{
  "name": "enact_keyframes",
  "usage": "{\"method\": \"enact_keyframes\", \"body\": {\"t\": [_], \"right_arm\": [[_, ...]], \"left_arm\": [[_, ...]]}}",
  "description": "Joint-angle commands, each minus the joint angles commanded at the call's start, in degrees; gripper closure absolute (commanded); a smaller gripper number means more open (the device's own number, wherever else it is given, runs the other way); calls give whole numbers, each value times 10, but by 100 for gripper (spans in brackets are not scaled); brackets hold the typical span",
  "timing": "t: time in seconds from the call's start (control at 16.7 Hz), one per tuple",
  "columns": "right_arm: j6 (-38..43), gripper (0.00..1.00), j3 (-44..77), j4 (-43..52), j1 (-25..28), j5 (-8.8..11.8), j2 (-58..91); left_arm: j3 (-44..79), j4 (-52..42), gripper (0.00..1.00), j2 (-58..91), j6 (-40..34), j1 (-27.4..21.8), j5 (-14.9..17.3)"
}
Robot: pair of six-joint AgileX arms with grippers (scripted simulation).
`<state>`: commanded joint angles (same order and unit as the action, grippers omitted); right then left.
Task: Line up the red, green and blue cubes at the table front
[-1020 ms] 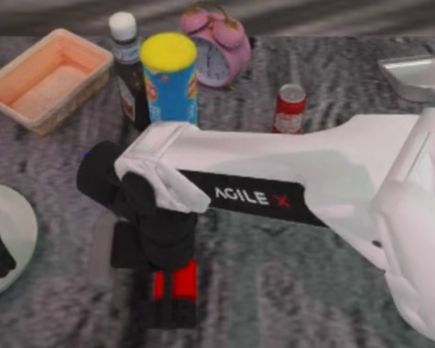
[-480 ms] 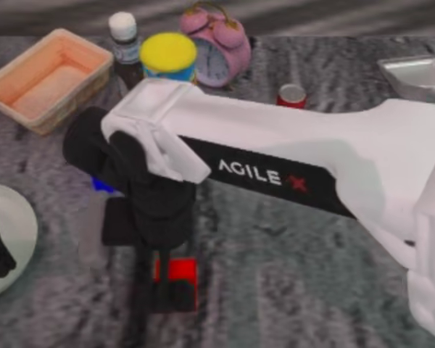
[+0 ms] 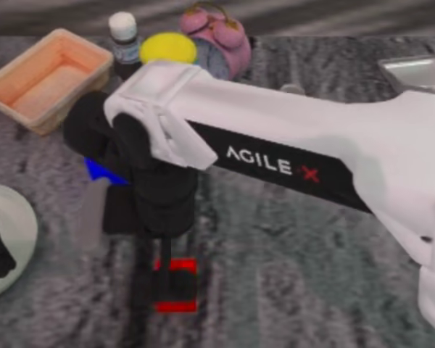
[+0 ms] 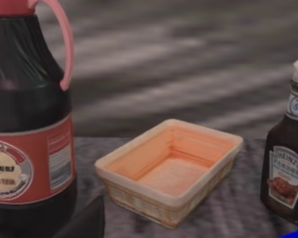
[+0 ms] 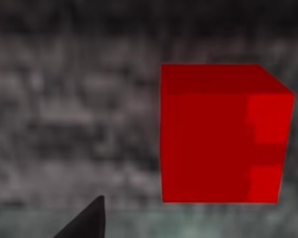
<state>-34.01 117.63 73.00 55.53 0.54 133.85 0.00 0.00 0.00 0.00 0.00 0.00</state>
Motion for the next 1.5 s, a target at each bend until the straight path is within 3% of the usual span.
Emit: {"method": "enact_keyframes", "body": {"t": [0.24,0.66,0.84,1.02,1.5], "right_arm": [[-44,0,-33,-15,-86,-1,-18],[-172,0,-138,-55,-371,-6,-69],[-216,0,-173,-72,-456,-7,-89],[-235,0,-187,-80,-485,-7,-99],[-233,0,-207,-116,-484,-7,-83]], "left_arm": [[0,0,0,0,0,0,0],[0,0,0,0,0,0,0],[0,0,0,0,0,0,0],[0,0,0,0,0,0,0],[0,0,0,0,0,0,0]]}}
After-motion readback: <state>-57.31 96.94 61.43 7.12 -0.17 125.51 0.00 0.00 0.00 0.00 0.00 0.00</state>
